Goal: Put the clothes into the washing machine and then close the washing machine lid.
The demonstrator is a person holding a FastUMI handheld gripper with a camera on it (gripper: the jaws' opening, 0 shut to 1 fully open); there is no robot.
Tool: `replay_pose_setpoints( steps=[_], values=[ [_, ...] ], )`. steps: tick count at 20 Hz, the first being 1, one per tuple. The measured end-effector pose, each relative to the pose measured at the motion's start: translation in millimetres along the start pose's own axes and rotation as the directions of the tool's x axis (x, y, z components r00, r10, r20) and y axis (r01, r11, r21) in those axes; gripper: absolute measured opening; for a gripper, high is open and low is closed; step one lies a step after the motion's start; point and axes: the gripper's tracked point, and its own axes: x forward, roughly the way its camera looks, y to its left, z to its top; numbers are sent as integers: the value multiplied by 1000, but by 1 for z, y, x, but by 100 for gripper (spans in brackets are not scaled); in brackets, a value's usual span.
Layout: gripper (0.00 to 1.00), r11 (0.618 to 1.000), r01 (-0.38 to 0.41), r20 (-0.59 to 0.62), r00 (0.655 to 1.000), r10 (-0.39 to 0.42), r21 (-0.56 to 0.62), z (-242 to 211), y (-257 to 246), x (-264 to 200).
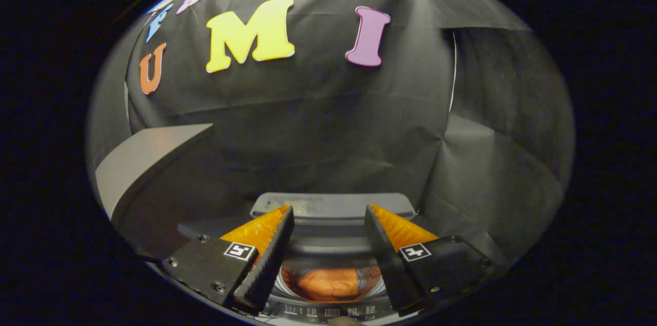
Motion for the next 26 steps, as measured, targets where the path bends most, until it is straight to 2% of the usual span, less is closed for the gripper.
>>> replay_pose_setpoints(
  steps=[8, 12, 16, 21, 26],
  values=[
    [88, 1000, 12, -18, 1000, -12, -9, -30, -4, -35],
    [88, 999, 30, 12, 999, -30, -23, -34, -5, -77],
    [88, 999, 35, 59, 998, -33, -25, -37, 10, -147],
    [88, 997, 78, 151, 985, -80, 20, -39, 36, -255],
    [88, 992, 116, 204, 971, -123, 45, -75, 81, -355]
  ],
)
